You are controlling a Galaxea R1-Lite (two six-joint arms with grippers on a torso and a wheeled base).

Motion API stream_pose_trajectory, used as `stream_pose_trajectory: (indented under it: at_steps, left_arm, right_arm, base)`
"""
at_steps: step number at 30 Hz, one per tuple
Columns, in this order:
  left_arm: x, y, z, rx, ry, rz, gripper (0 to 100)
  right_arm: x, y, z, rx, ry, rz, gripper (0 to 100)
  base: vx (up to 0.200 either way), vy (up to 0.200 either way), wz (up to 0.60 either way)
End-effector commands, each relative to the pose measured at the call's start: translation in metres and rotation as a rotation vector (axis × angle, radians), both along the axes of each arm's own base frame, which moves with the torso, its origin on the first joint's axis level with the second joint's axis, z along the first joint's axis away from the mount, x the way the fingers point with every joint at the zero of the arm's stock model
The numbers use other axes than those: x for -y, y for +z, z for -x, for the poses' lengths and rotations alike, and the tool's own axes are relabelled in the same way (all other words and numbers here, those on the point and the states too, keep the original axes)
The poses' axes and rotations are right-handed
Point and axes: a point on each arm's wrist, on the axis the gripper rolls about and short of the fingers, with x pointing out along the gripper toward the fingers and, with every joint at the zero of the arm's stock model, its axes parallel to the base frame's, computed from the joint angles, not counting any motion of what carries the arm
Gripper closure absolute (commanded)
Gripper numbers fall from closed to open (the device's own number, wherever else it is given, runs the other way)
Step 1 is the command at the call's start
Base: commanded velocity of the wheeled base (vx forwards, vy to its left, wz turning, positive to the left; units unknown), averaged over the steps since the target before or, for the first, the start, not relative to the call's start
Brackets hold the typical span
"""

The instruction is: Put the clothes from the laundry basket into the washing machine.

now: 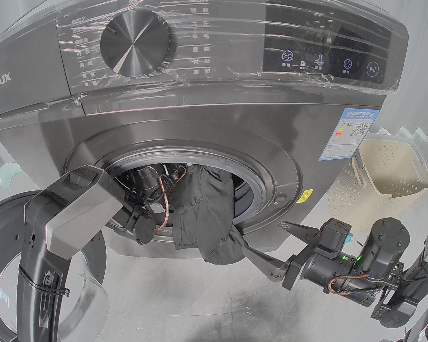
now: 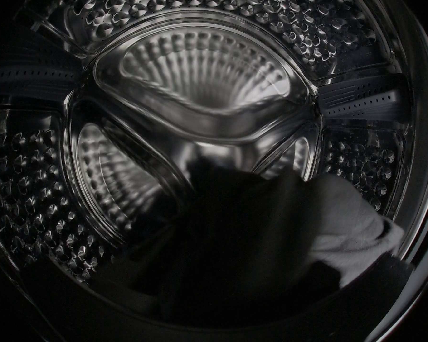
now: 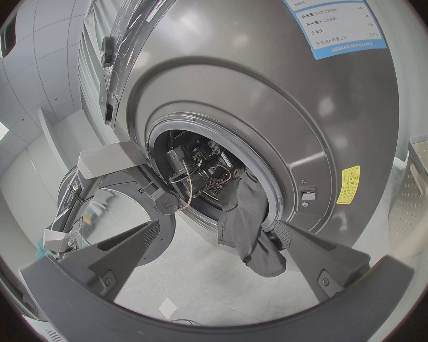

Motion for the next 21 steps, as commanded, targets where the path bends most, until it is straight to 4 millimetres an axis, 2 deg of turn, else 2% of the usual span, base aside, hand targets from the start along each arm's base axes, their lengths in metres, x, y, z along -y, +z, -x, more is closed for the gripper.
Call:
stream_pose_trajectory:
  at_steps: [1, 3, 9, 12, 17, 21]
  left_arm:
    - [-0.001, -0.006, 0.002, -0.026, -0.002, 0.000, 0]
    - [-0.002, -0.012, 0.009, -0.074, -0.008, -0.015, 0]
    - [-0.003, -0.010, 0.029, -0.166, -0.039, -0.062, 0]
    - [0.003, -0.011, 0.047, -0.232, -0.108, -0.103, 0]
    - [0.012, -0.029, 0.076, -0.340, -0.240, -0.174, 0]
    - [0.016, -0.041, 0.079, -0.368, -0.261, -0.197, 0]
  right_arm:
    - [-0.001, -0.003, -0.001, -0.008, 0.000, 0.008, 0]
    - [-0.001, -0.004, -0.001, -0.010, 0.000, 0.009, 0]
    - [-0.001, -0.004, -0.001, -0.010, 0.002, 0.011, 0]
    - [-0.001, -0.004, -0.001, -0.008, 0.002, 0.010, 0]
    - [-0.001, -0.004, -0.001, -0.011, 0.001, 0.010, 0]
    - [-0.004, -0.004, 0.002, -0.012, 0.017, 0.007, 0]
  base:
    - [0.000, 0.000, 0.00]
    - [0.000, 0.000, 0.00]
    - [0.000, 0.000, 0.00]
    - [0.000, 0.000, 0.00]
    - [0.000, 0.000, 0.00]
    - [0.000, 0.000, 0.00]
